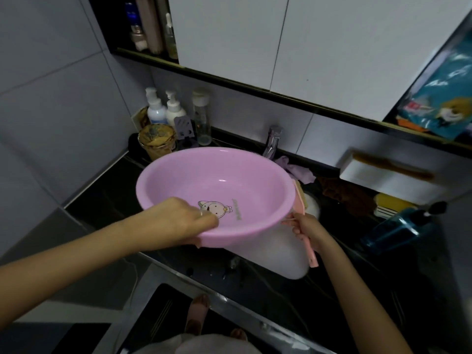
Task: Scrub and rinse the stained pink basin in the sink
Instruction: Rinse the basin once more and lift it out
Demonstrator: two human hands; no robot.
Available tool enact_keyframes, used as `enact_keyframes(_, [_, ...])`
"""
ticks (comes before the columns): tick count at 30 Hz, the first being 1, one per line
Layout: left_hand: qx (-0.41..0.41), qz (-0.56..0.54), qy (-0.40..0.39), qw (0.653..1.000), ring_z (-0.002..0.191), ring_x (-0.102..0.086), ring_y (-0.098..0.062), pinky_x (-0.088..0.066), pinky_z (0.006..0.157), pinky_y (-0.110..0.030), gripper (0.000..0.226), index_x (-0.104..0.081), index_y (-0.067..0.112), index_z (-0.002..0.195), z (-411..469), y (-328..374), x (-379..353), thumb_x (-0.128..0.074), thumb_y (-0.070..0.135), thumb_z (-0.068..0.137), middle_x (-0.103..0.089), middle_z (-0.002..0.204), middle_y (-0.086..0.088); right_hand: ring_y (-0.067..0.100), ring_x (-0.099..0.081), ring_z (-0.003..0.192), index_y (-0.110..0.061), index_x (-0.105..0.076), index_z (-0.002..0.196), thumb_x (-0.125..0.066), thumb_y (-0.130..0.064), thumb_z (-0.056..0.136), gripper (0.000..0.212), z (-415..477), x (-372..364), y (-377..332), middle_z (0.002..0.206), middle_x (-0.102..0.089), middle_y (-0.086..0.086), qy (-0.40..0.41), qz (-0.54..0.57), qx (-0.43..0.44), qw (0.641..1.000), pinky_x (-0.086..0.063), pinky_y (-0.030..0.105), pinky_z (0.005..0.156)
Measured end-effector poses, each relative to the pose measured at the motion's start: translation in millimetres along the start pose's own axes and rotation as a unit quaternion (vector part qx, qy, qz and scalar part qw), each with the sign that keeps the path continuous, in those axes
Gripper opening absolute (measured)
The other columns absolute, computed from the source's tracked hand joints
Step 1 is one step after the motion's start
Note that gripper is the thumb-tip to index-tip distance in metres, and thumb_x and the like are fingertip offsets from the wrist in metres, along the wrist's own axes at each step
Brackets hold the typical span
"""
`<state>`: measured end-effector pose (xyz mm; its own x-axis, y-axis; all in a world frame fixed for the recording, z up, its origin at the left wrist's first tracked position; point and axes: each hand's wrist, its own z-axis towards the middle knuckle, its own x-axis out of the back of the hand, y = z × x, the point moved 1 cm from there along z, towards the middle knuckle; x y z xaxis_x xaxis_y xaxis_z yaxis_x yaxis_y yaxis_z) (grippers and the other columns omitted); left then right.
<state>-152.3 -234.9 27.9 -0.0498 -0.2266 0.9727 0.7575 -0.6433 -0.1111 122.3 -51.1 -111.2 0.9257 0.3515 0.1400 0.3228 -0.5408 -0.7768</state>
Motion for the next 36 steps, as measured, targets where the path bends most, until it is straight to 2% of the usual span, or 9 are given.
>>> enact_keyframes(4, [-0.044, -0.002, -0.031, 0.999, 0.052, -0.051, -0.013, -0.042, 0.041, -0.029, 0.025, -0.050, 0.019, 0.097, -18.8, 16.6, 5.9, -0.066, 0.030, 0.081, -0.056, 0.076, 0.006, 0.009, -0.033, 0.043, -0.013, -0.051, 0.093, -0.042, -0.022, 0.097, 0.013, -15.9, 9.7, -2.5, 0.051, -0.064, -0.006, -0.023, 0.022, 0.018, 0.999, -0.025, 0.016, 0.036])
enact_keyframes(8, [-0.029, -0.001, -0.065, 0.997, 0.053, -0.054, -0.013, -0.041, 0.042, -0.025, 0.036, -0.050, 0.021, 0.097, -21.5, 22.7, -2.5, -0.075, 0.031, 0.073, -0.057, 0.076, 0.007, 0.011, -0.036, 0.044, -0.011, -0.048, 0.087, -0.042, -0.044, 0.097, 0.035, -20.1, 4.8, -4.3, 0.047, -0.060, -0.006, -0.039, 0.026, 0.007, 0.999, -0.026, 0.020, 0.041])
enact_keyframes(12, [-0.049, 0.019, -0.062, 0.997, 0.051, -0.053, -0.015, -0.041, 0.041, -0.025, 0.018, -0.043, 0.019, 0.095, -7.1, 25.3, -30.7, -0.054, 0.024, 0.082, -0.056, 0.070, 0.005, 0.008, -0.042, 0.038, -0.013, -0.049, 0.084, -0.046, -0.056, 0.090, 0.043, -25.4, -2.9, -5.9, 0.046, -0.052, -0.003, -0.077, 0.037, -0.002, 0.996, -0.031, 0.018, 0.038])
enact_keyframes(15, [-0.090, 0.060, -0.053, 0.993, 0.050, -0.050, -0.015, -0.038, 0.040, -0.026, 0.015, -0.046, 0.017, 0.093, 5.9, 32.0, -45.6, -0.052, 0.010, 0.081, -0.054, 0.069, 0.003, 0.019, -0.066, 0.075, -0.008, -0.060, 0.108, -0.066, -0.040, 0.084, 0.041, -25.0, -1.0, 0.1, 0.084, -0.069, 0.005, -0.075, -0.008, 0.011, 0.997, -0.056, 0.029, 0.066])
enact_keyframes(17, [-0.107, 0.092, -0.043, 0.989, 0.050, -0.050, -0.016, -0.037, 0.042, -0.026, 0.018, -0.047, 0.016, 0.092, 14.7, 32.3, -53.9, -0.047, 0.003, 0.080, -0.053, 0.068, 0.003, 0.030, -0.060, 0.104, -0.005, -0.052, 0.127, -0.067, -0.019, 0.083, 0.048, -23.8, 3.8, 7.1, 0.114, -0.064, 0.012, -0.021, 0.011, 0.011, 1.000, -0.053, 0.040, 0.085])
enact_keyframes(22, [-0.103, 0.098, -0.029, 0.989, 0.057, -0.053, -0.016, -0.039, 0.044, -0.026, 0.012, -0.048, 0.017, 0.090, 23.3, 12.6, -73.0, -0.044, 0.009, 0.081, -0.056, 0.071, 0.002, 0.031, -0.059, 0.100, -0.005, -0.050, 0.129, -0.059, -0.005, 0.083, 0.047, -31.5, 10.0, 16.4, 0.113, -0.062, 0.013, 0.070, 0.035, 0.046, 0.996, -0.052, 0.042, 0.084])
enact_keyframes(27, [0.015, 0.057, -0.101, 0.993, 0.061, -0.059, -0.016, -0.046, 0.051, -0.024, 0.026, -0.058, 0.018, 0.081, 25.6, -9.7, -104.4, -0.075, 0.012, 0.063, -0.059, 0.072, 0.002, 0.026, -0.060, 0.085, -0.003, -0.058, 0.115, -0.062, -0.013, 0.077, 0.039, -46.6, 27.1, 12.7, 0.104, -0.066, 0.013, 0.193, -0.027, 0.116, 0.974, -0.049, 0.032, 0.073])
enact_keyframes(33, [0.221, -0.073, -0.195, 0.953, 0.098, -0.058, -0.021, -0.041, 0.084, -0.029, 0.031, -0.062, 0.018, 0.104, 53.7, -2.1, -141.7, -0.063, 0.026, 0.074, -0.062, 0.104, -0.001, 0.035, -0.060, 0.089, 0.004, -0.055, 0.112, -0.063, -0.020, 0.081, 0.040, -62.0, 55.5, -32.8, 0.106, -0.063, 0.022, 0.307, -0.210, 0.165, 0.913, -0.040, 0.029, 0.067])
enact_keyframes(36, [0.221, -0.139, -0.192, 0.946, 0.098, -0.057, -0.020, -0.043, 0.079, -0.029, 0.029, -0.061, 0.020, 0.108, 61.1, 9.2, -145.5, -0.057, 0.025, 0.079, -0.062, 0.105, 0.001, 0.036, -0.060, 0.089, 0.004, -0.057, 0.108, -0.062, -0.026, 0.081, 0.041, -63.9, 70.2, -49.3, 0.103, -0.062, 0.021, 0.305, -0.270, 0.154, 0.900, -0.039, 0.030, 0.066])
